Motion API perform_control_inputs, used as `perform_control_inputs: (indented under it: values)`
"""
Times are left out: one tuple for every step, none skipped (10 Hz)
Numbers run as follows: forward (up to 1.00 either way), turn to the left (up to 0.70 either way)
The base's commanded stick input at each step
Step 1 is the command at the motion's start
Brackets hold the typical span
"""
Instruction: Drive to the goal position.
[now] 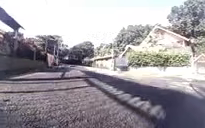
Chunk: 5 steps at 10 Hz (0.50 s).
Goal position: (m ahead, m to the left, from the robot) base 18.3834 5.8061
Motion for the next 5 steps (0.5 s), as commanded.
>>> perform_control_inputs:
  values:
    - [0.70,0.00]
    - [0.70,0.00]
    - [0.70,0.00]
    - [0.70,0.00]
    - [0.70,0.00]
